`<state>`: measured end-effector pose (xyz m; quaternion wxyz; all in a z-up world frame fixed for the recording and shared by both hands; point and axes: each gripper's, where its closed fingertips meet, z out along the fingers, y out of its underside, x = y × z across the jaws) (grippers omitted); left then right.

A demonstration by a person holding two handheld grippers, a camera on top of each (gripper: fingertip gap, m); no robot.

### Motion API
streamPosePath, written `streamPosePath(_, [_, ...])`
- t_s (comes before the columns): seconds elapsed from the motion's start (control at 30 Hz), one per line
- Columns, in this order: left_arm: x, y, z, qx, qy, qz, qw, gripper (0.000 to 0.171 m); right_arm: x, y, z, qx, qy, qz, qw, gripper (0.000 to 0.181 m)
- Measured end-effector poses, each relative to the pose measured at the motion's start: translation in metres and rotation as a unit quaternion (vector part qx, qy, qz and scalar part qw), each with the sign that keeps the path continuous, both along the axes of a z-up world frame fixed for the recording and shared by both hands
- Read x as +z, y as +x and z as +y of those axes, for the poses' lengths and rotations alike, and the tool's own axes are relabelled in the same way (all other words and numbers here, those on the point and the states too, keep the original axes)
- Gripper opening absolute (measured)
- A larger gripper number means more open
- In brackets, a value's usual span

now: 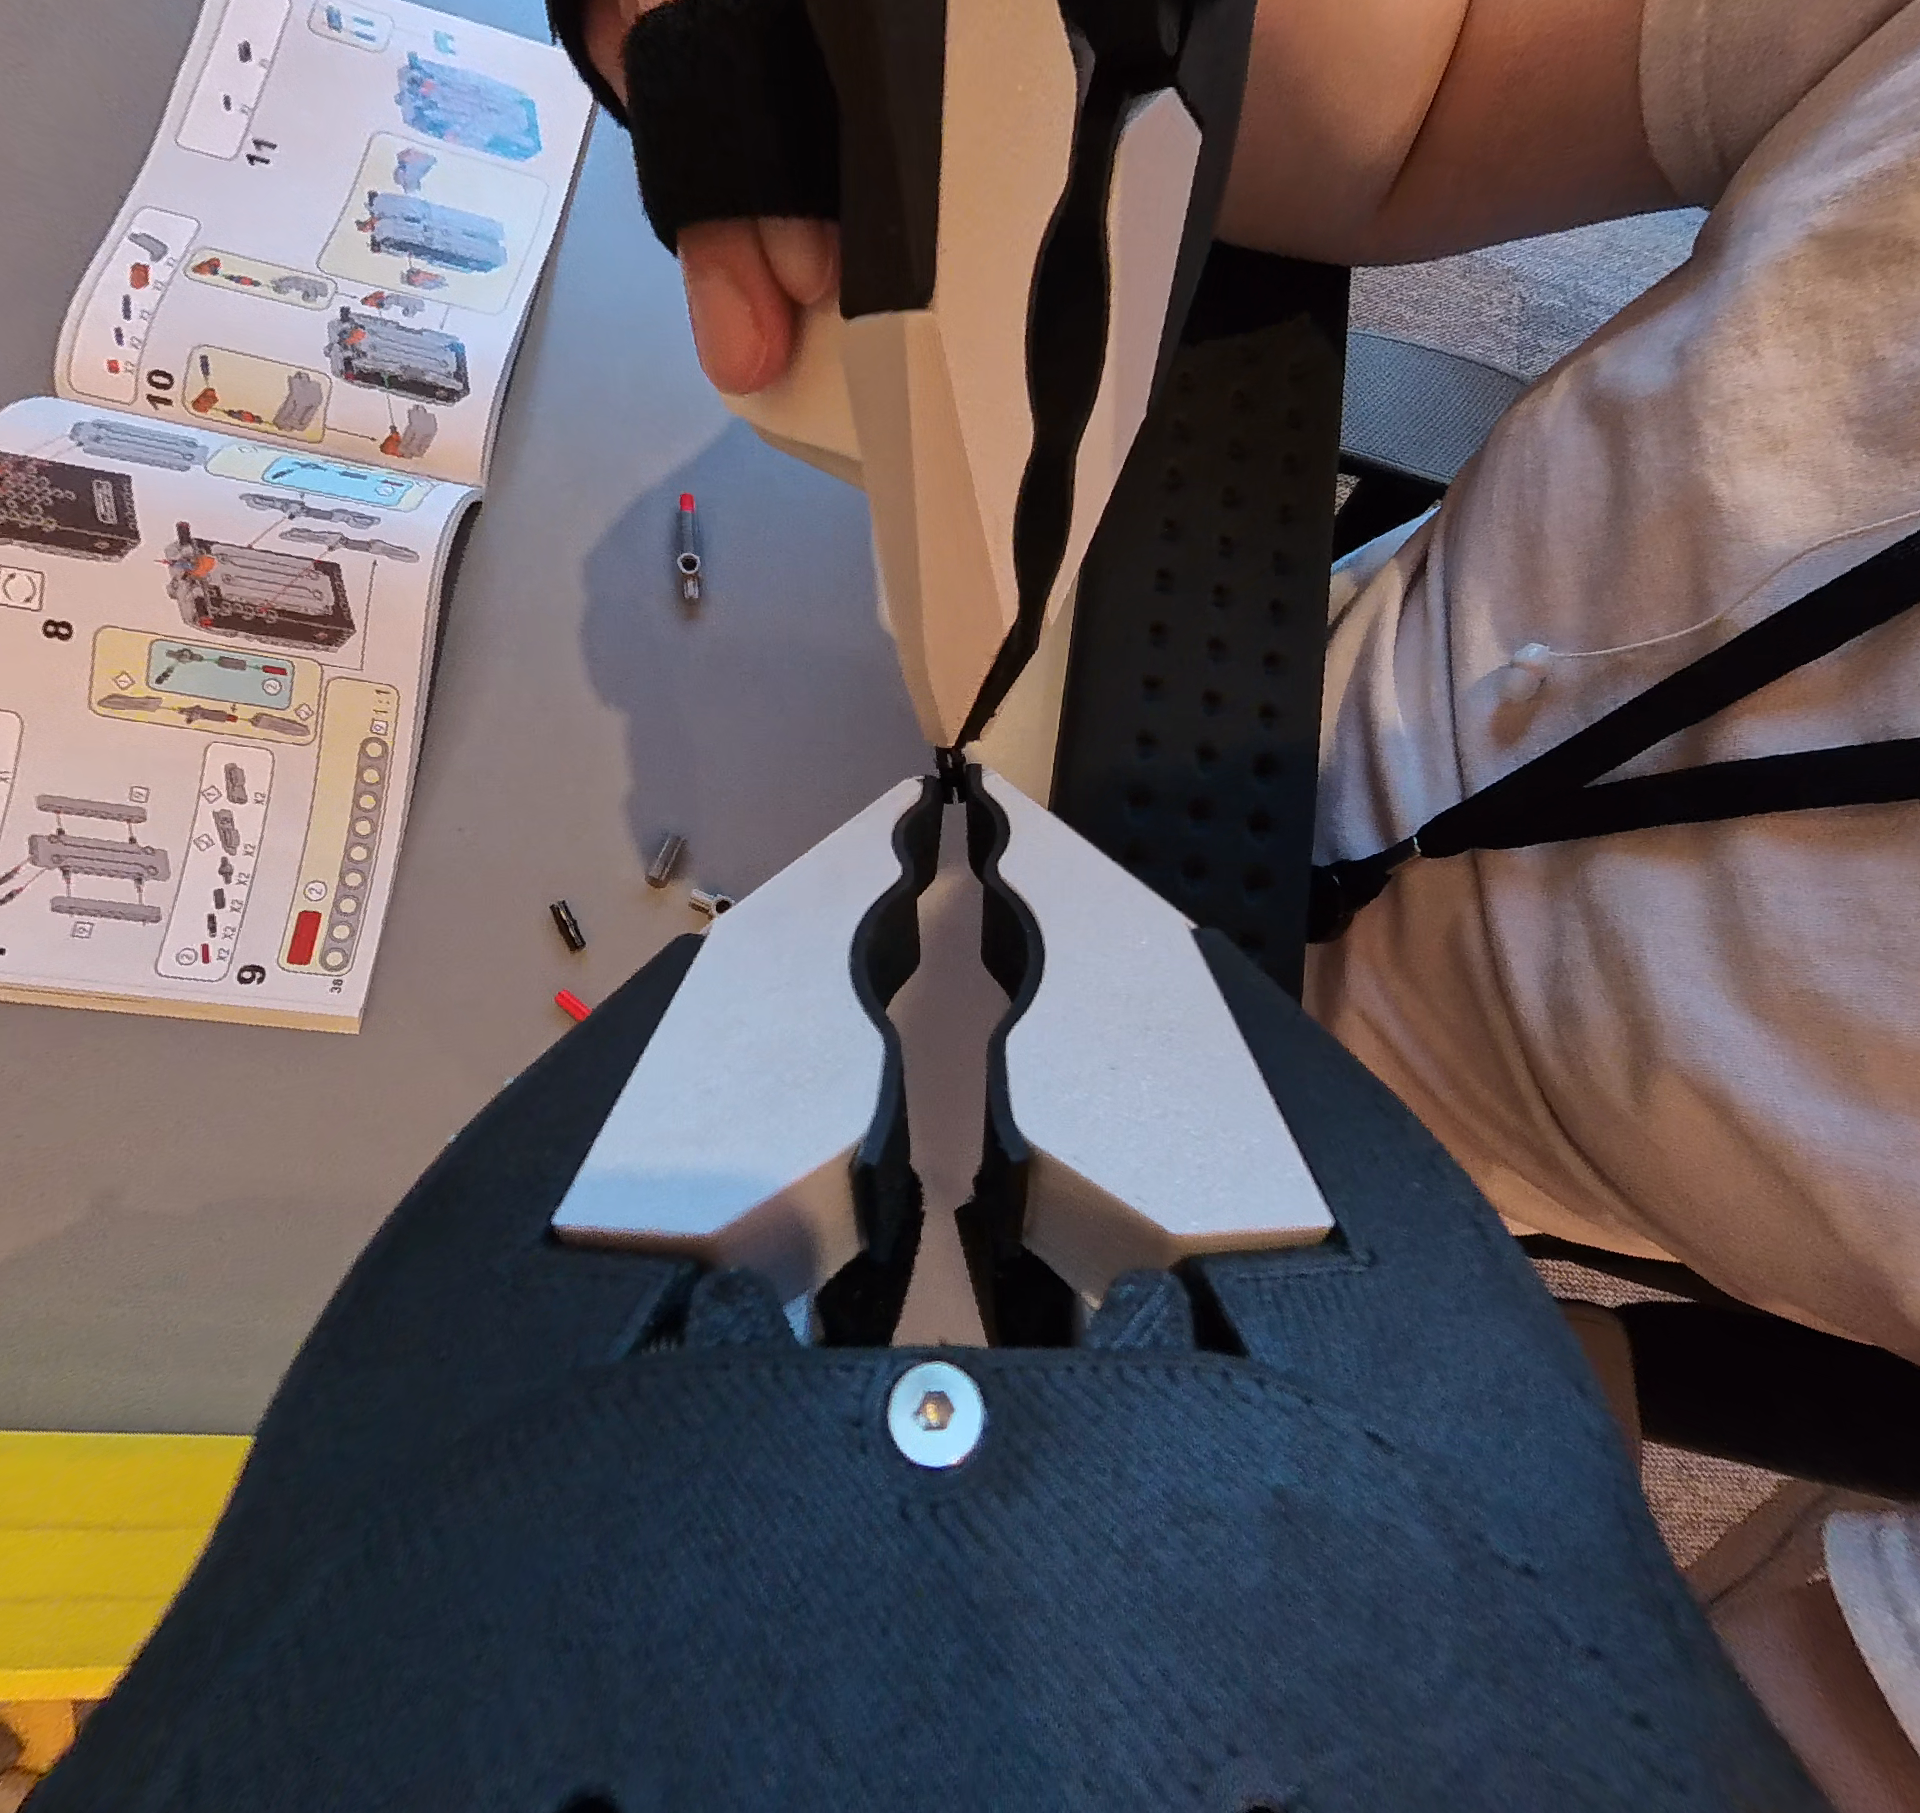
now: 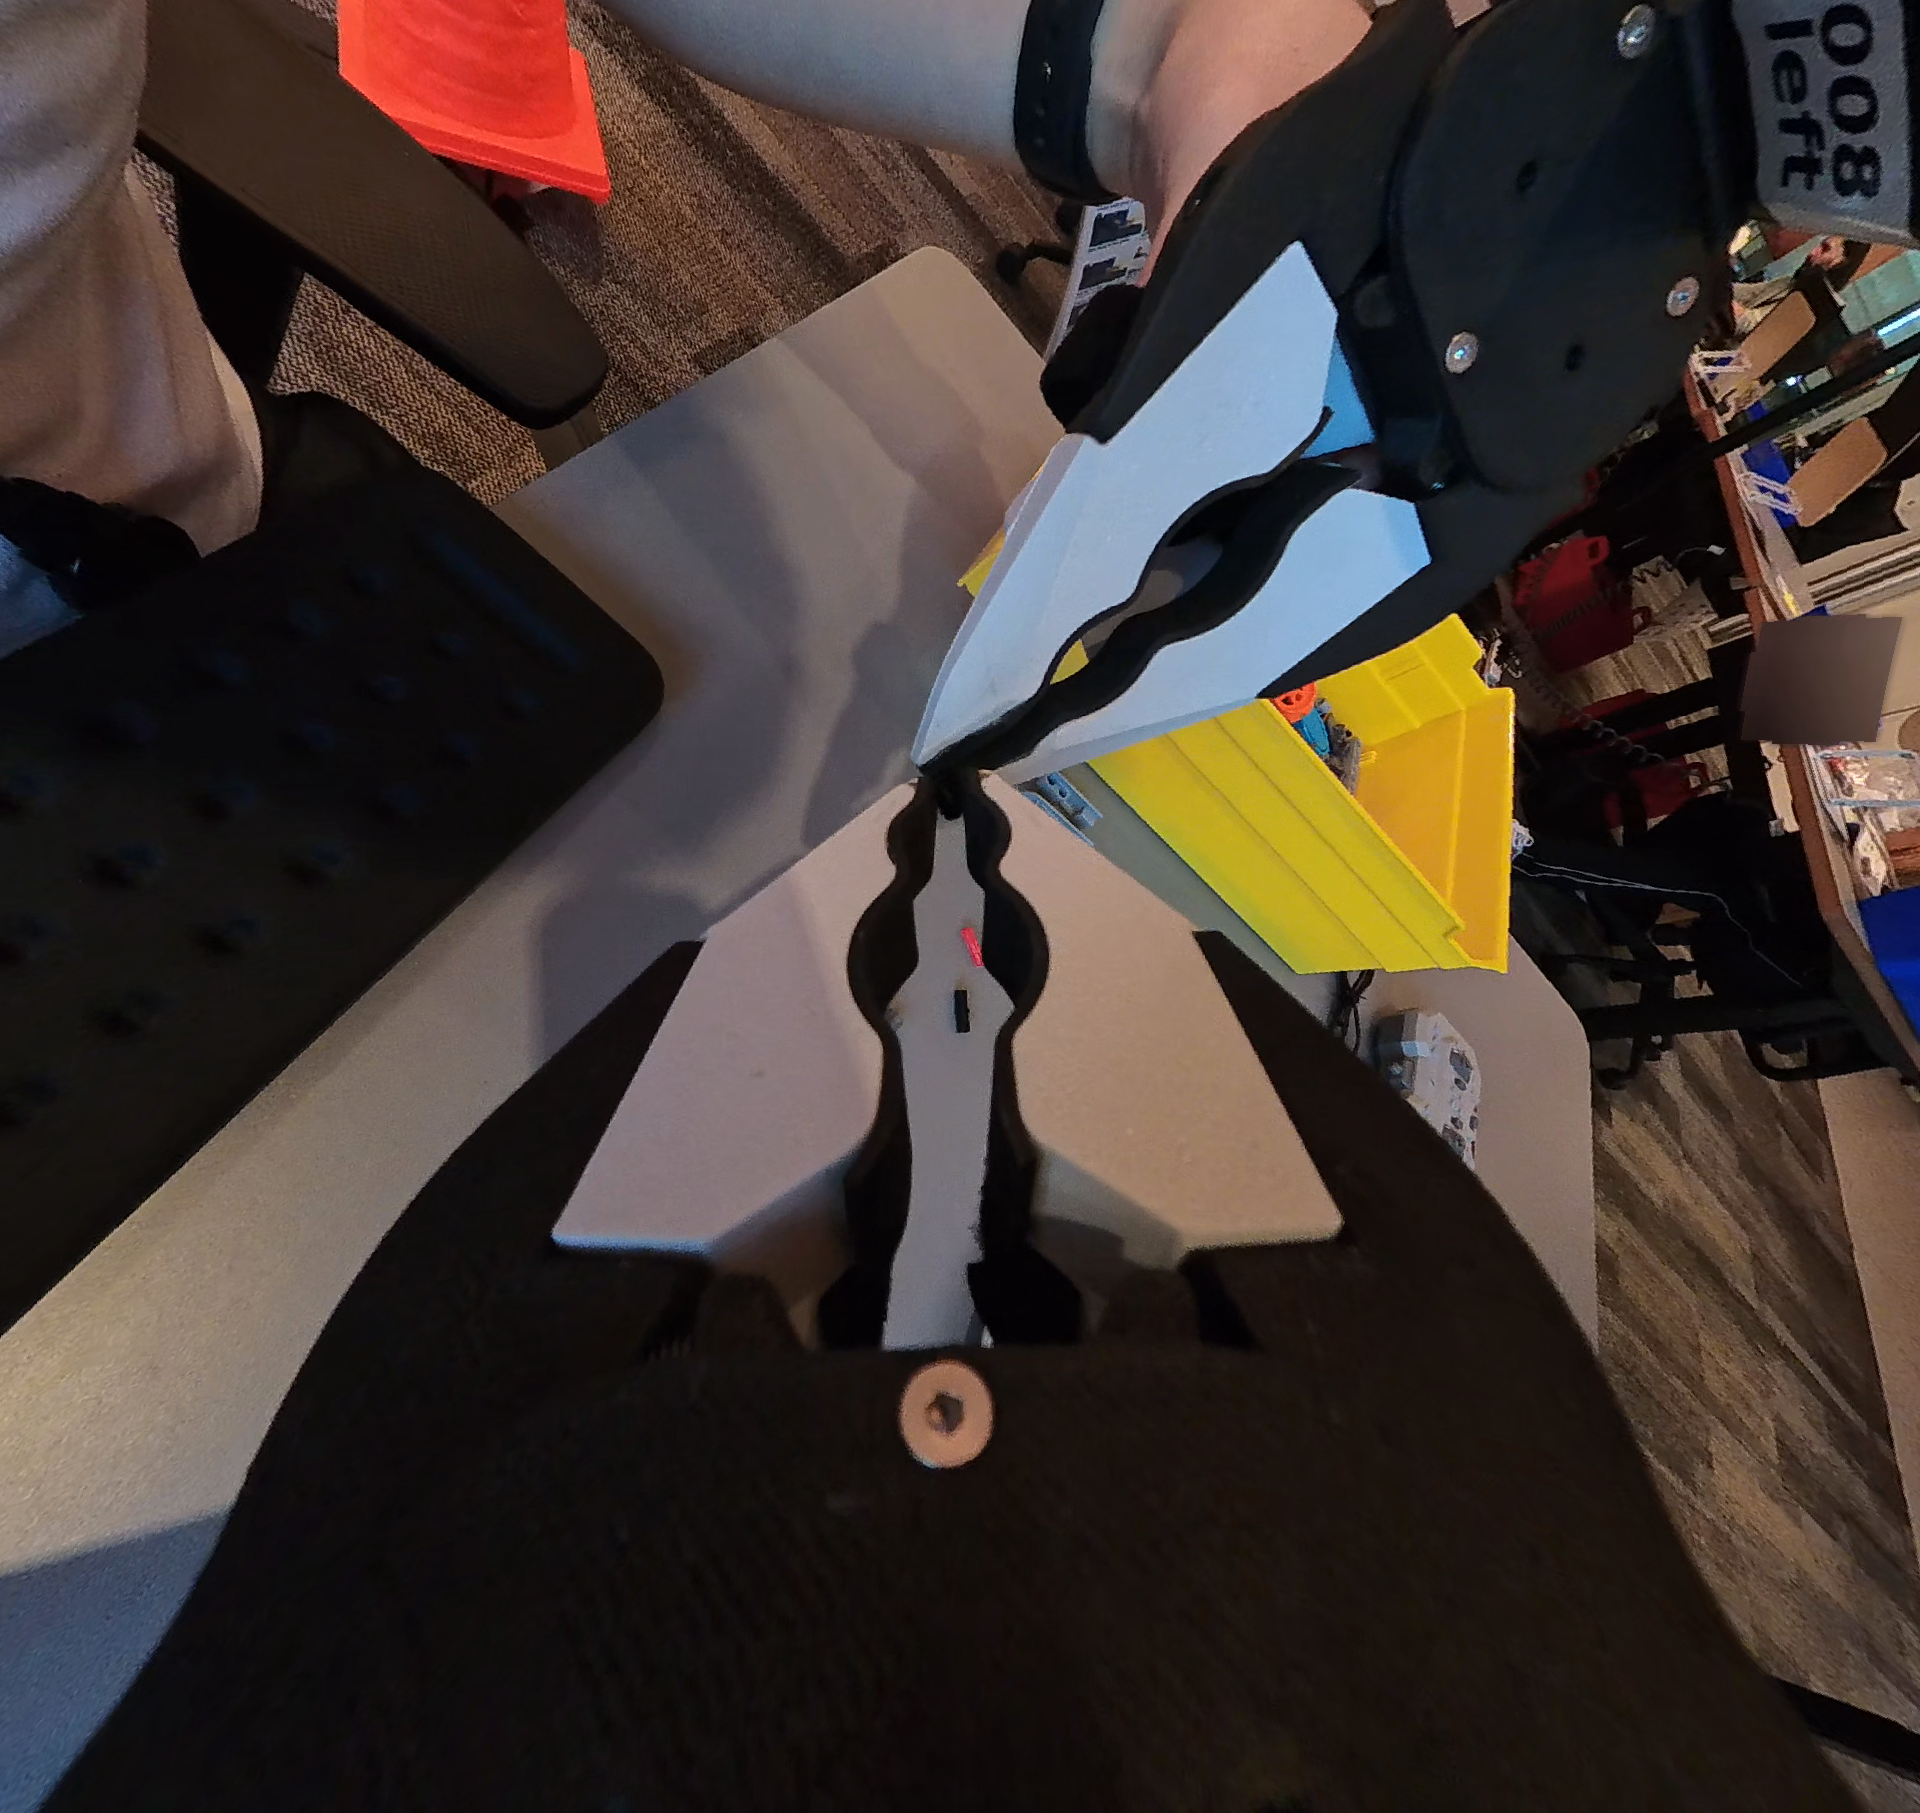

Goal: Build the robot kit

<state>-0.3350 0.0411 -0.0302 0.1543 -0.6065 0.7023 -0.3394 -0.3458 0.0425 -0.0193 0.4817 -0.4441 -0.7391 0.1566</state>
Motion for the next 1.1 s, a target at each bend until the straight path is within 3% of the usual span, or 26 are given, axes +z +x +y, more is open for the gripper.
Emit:
streamPosePath(0.87, [0.002,-0.004,-0.006,-0.020,-0.012,-0.002,1.000,0.002,-0.003,-0.001,-0.004,0.009,-0.020,-0.005,1.000,0.004])
streamPosePath(1.1, [0.017,-0.001,-0.002,-0.010,-0.015,-0.038,0.999,0.002,0.009,0.003,-0.001,0.001,-0.010,0.018,1.000,0.003])
